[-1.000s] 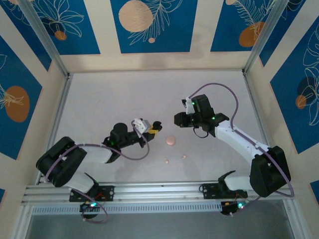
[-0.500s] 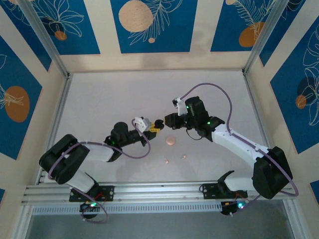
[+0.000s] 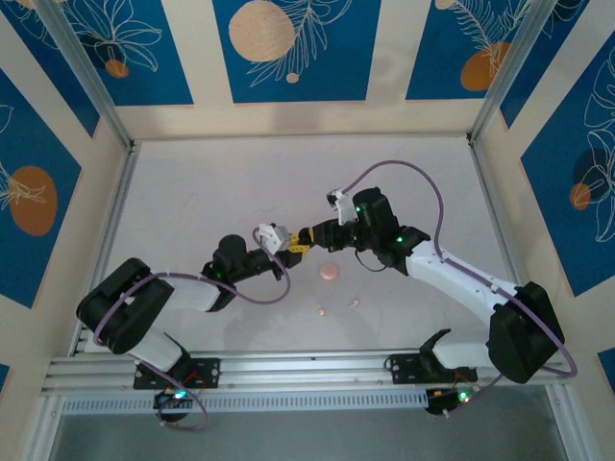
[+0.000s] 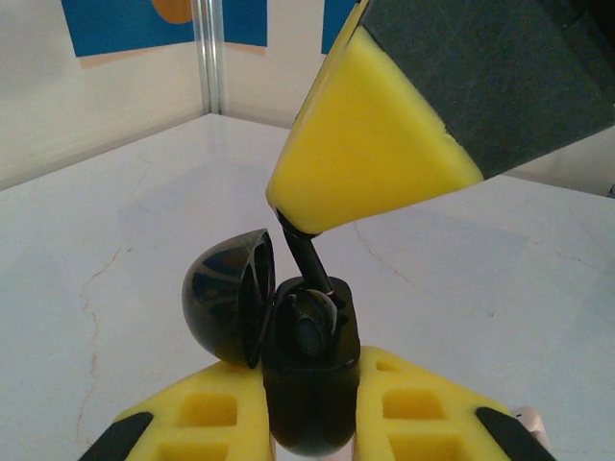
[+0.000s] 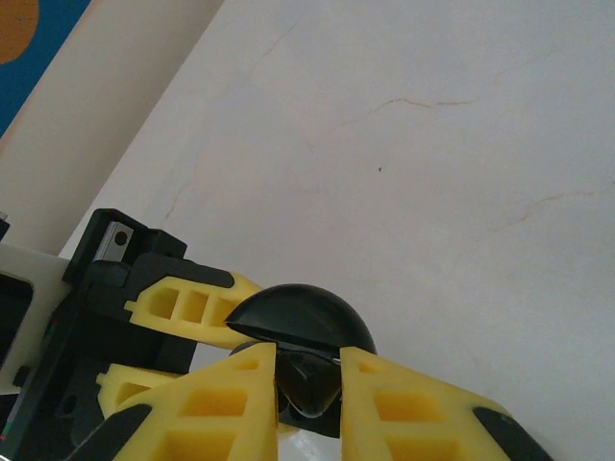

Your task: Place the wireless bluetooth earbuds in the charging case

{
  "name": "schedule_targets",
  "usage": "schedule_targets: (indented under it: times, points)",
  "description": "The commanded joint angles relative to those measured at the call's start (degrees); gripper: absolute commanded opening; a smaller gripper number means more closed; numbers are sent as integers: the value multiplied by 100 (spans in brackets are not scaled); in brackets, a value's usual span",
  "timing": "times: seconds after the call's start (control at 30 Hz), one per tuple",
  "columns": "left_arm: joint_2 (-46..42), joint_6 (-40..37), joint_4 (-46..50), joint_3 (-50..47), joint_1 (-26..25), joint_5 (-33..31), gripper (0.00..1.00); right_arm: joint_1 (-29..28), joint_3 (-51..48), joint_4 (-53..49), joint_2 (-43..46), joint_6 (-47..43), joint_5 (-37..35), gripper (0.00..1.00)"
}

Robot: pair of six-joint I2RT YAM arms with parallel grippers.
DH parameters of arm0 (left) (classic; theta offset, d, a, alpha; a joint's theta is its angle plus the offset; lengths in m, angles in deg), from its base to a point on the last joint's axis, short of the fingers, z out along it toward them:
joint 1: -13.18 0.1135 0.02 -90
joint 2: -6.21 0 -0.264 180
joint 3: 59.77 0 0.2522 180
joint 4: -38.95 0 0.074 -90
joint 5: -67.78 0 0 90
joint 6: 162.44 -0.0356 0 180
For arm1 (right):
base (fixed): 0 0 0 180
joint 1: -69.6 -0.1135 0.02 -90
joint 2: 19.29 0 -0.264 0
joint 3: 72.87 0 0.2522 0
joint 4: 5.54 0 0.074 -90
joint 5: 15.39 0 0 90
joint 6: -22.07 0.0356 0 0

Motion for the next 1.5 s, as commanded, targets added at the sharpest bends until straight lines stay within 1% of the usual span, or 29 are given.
schedule_targets:
  times: [0.0, 0.2, 0.3, 0.5, 0.6, 0.73, 0.83, 0.93, 1.07, 1.27, 1.47]
  points:
    - [10, 139, -319, 108, -35, 118, 17, -91, -58, 4, 28, -204, -78, 19]
    - [-25, 171, -424, 108, -35, 2, 17, -244, -10, -306, 15, -373, -383, 19]
    - [-54, 167, -418, 107, -37, -48, 17, -333, 28, -496, 24, -403, -662, 19]
    - [-68, 167, -444, 108, -38, -26, 17, -405, 72, -618, 2, -528, -692, 20]
    - [-82, 159, -452, 107, -37, -15, 17, -409, 65, -611, 43, -510, -661, 25]
    - [-117, 145, -441, 91, -37, -10, 17, -407, 60, -568, 153, -485, -699, 35]
    - [-148, 125, -417, 82, -41, -6, 17, -386, 47, -495, 264, -467, -645, 38]
    - [-180, 98, -357, 82, -41, -6, 17, -361, 13, -401, 382, -430, -560, 46]
    - [-226, 58, -290, 74, -36, -19, 17, -326, -31, -313, 544, -402, -508, 52]
    - [-288, 39, -250, 56, -41, -2, 17, -228, -104, -336, 779, -370, -480, 55]
    - [-333, 39, -261, 55, -37, 64, 17, -83, -107, -430, 607, -318, -271, 55]
